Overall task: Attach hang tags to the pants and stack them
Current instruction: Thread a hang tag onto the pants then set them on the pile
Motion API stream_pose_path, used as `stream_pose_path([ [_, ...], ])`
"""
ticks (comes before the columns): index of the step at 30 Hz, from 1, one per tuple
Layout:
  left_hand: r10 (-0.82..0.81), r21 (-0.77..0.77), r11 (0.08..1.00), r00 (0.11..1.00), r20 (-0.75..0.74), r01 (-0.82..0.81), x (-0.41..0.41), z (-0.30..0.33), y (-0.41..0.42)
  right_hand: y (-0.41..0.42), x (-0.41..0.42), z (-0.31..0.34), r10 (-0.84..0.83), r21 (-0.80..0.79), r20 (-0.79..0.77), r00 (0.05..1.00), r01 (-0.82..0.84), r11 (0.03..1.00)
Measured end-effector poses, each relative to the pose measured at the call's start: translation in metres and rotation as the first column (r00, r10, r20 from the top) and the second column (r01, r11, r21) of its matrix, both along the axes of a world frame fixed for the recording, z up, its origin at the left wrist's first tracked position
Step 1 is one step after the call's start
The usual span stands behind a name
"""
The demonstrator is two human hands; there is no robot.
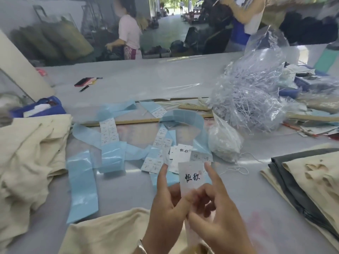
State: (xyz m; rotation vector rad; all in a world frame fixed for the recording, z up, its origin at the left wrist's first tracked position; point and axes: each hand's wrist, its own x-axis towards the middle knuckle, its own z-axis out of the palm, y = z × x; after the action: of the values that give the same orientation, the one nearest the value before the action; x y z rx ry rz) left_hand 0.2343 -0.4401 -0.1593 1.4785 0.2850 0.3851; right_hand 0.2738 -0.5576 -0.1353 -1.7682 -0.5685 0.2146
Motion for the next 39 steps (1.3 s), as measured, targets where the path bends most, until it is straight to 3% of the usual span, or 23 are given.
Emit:
stream_pose_path([
  [3,0.097,0.174,0.979,0.994,0.058,-0.106,-0.017,0.009,0.009,-0.006,-0.014,0.005,-0.054,0.055,0.031,0.998,0.052,0.997],
  [6,0.106,0.195,0.973,0.99,0.091,-0.122,-0.035,0.018,0.011,-0.013,-0.022,0.005,-0.074,0.041,0.052,0.996,0.072,0.997],
  [8,0.116,0.205,0.969,0.988,0.106,-0.136,-0.047,0.022,0.01,-0.017,-0.027,0.004,0.0,0.117,-0.074,0.997,0.009,0.993],
  [12,0.143,0.195,0.967,0.983,0.116,-0.164,-0.068,0.025,0.008,-0.019,-0.046,0.009,0.244,0.433,-0.325,0.914,-0.086,0.897],
  [21,0.223,0.111,0.962,0.954,0.202,-0.249,-0.102,0.029,0.021,-0.01,-0.076,0.008,0.317,0.517,-0.418,0.851,-0.064,0.853],
  [30,0.34,0.261,0.864,0.882,0.327,-0.43,-0.128,0.061,0.044,0.001,-0.092,0.023,0.194,0.279,-0.345,0.918,-0.097,0.955],
  [32,0.265,0.345,0.855,0.898,0.351,-0.387,-0.133,0.068,0.039,0.004,-0.098,0.025,0.137,0.191,-0.243,0.96,-0.091,0.977],
  [35,0.087,0.436,0.875,0.955,0.285,-0.21,-0.134,0.071,0.025,0.01,-0.112,0.03,0.047,0.039,0.067,0.997,-0.049,0.998],
  [37,-0.012,0.403,0.911,0.973,0.229,-0.083,-0.133,0.068,0.016,0.013,-0.118,0.031,0.049,0.006,0.206,0.977,-0.051,0.999],
  [39,-0.057,0.317,0.948,0.976,0.21,-0.013,-0.131,0.064,0.012,0.013,-0.122,0.034,0.077,0.006,0.227,0.971,-0.081,0.997],
])
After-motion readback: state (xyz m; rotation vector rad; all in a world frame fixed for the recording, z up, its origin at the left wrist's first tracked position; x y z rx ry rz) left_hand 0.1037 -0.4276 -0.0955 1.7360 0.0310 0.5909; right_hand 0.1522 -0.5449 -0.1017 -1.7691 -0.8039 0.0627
